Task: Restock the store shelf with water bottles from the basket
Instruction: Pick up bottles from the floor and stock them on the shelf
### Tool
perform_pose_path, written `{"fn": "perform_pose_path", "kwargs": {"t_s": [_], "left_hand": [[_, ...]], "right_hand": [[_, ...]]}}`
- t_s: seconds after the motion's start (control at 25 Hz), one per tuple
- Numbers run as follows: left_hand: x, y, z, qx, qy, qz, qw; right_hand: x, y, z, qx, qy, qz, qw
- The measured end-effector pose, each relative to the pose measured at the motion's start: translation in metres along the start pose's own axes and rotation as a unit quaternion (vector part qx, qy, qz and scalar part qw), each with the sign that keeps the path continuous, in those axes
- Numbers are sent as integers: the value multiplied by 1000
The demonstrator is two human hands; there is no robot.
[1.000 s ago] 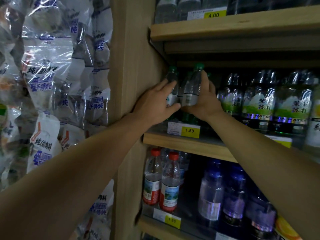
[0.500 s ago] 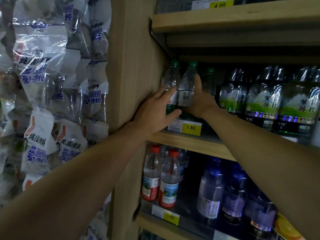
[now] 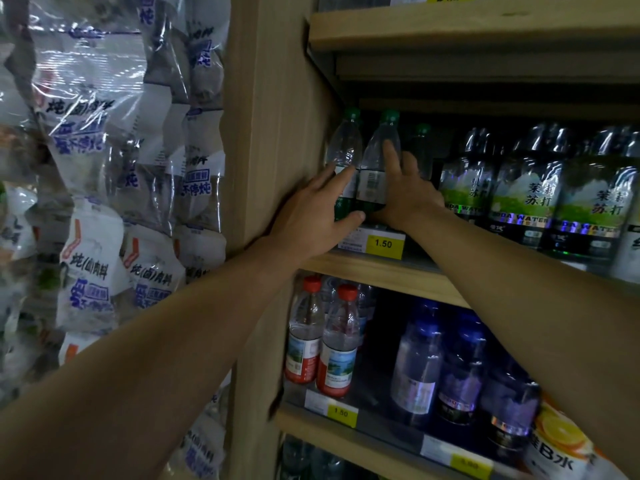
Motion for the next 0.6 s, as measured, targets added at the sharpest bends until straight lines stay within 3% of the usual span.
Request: {"fn": "perform_pose_path", "kwargs": {"t_s": [0.16, 0.32, 0.44, 0.6], "left_hand": [[-3, 4, 9, -7, -5, 23, 1000], [-6, 22, 42, -18, 41, 61, 997], [16, 46, 87, -25, 25, 129, 991], [66, 100, 153, 10, -40, 225, 973]], "right_hand": [[-15, 4, 25, -16, -16, -35, 999], [-36, 28, 87, -23, 39, -79, 996], [-40, 61, 156, 11, 65, -62, 996], [-16, 112, 270, 83, 30, -12, 996]]}}
Point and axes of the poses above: each hand's wrist, its own z-axis away from the middle knuckle, its own x-axis out of the palm, y = z × x, the point moved 8 cm from there along -z, towards the middle knuckle, and after that the axes turned 12 degrees about x, right-handed, at the moved point
